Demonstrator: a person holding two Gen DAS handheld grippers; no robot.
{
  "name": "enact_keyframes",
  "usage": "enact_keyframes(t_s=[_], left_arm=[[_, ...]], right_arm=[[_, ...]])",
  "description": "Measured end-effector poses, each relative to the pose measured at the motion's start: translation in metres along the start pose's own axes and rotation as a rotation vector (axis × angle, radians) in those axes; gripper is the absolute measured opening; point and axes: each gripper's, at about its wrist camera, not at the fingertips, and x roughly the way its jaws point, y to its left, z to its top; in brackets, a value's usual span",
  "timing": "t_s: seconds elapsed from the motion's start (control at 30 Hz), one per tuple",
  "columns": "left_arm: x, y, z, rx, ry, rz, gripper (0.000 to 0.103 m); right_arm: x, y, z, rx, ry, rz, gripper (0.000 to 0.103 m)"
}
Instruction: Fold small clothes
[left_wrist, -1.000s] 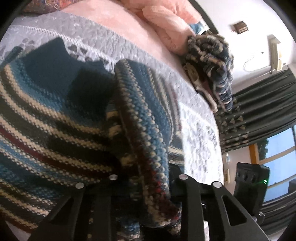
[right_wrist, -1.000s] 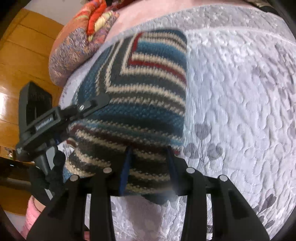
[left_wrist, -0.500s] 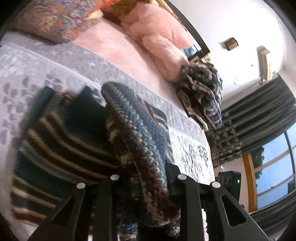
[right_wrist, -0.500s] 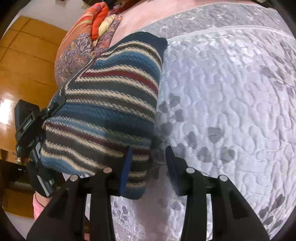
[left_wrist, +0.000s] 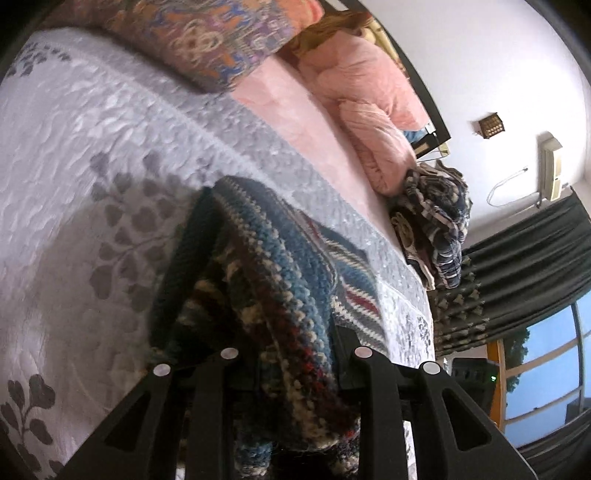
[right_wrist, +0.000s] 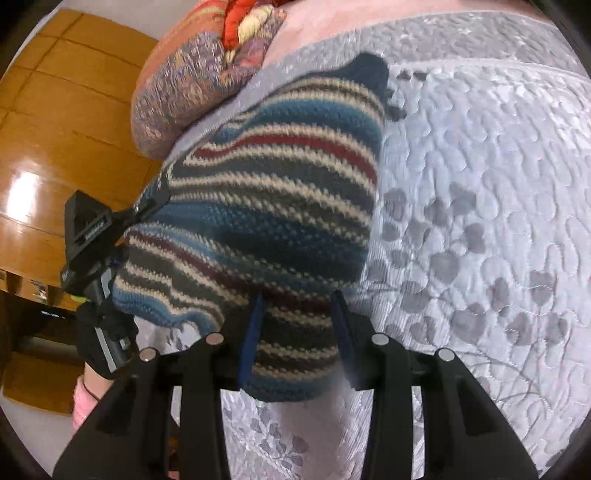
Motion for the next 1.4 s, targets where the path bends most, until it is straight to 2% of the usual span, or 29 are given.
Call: enact_keyframes(t_s=[0.27, 0.4, 0.53, 0.63, 0.77, 0.83, 0.97, 1.03, 1.07, 1.1, 1.17, 1.23, 1.33, 1.37, 1.4], left_arm=[[0.018, 0.025, -0.007, 0.000, 0.044, 0.027, 0.027], [0.018, 0.029, -0.010, -0.004, 0.058, 0.044, 0.035], [0.009, 0.021, -0.010, 0.004, 0.076, 0.088, 0.042], [-0.011, 0.007, -0.013, 0.058, 0.083, 0.169, 0.050], [-0.044, -0.025, -0.026, 0.157, 0.071, 0.213, 0.059], [-0.051, -0.043, -0.036, 0.214, 0.084, 0.260, 0.061], [-0.043, -0.061, -0.057, 0.279, 0.145, 0.280, 0.064], [-0.031, -0.063, -0.065, 0.308, 0.185, 0.360, 0.064], [-0.027, -0.063, -0.068, 0.314, 0.197, 0.377, 0.064], [-0.022, -0.061, -0.070, 0.311, 0.211, 0.379, 0.063], [-0.015, -0.050, -0.072, 0.273, 0.228, 0.368, 0.051], [-0.011, -0.037, -0.071, 0.212, 0.239, 0.316, 0.023], [-0.014, -0.019, -0.067, 0.137, 0.234, 0.256, 0.014], [-0.018, -0.016, -0.066, 0.137, 0.228, 0.244, 0.013], [-0.020, -0.016, -0.066, 0.143, 0.225, 0.238, 0.013]], right_arm=[[0.016, -0.004, -0.003, 0.009, 0.028, -0.024, 0.039], [0.019, -0.003, -0.004, -0.019, 0.031, -0.064, 0.043], [0.022, 0.001, -0.001, -0.007, 0.030, -0.054, 0.043], [0.009, -0.001, -0.006, -0.016, 0.022, -0.043, 0.044], [0.005, -0.005, -0.008, 0.028, 0.029, -0.011, 0.048], [0.006, -0.007, -0.009, 0.053, 0.040, 0.010, 0.050], [0.010, -0.005, -0.014, 0.052, 0.062, 0.016, 0.054], [0.013, -0.003, -0.017, 0.047, 0.073, 0.014, 0.056], [0.014, -0.003, -0.018, 0.048, 0.077, 0.016, 0.056], [0.016, -0.003, -0.019, 0.049, 0.084, 0.020, 0.056], [0.020, -0.003, -0.019, 0.051, 0.092, 0.028, 0.056], [0.023, -0.003, -0.020, 0.047, 0.098, 0.027, 0.056], [0.025, -0.003, -0.022, 0.029, 0.102, 0.030, 0.049], [0.025, -0.002, -0.021, 0.020, 0.103, 0.031, 0.047], [0.024, -0.002, -0.022, 0.014, 0.104, 0.034, 0.041]])
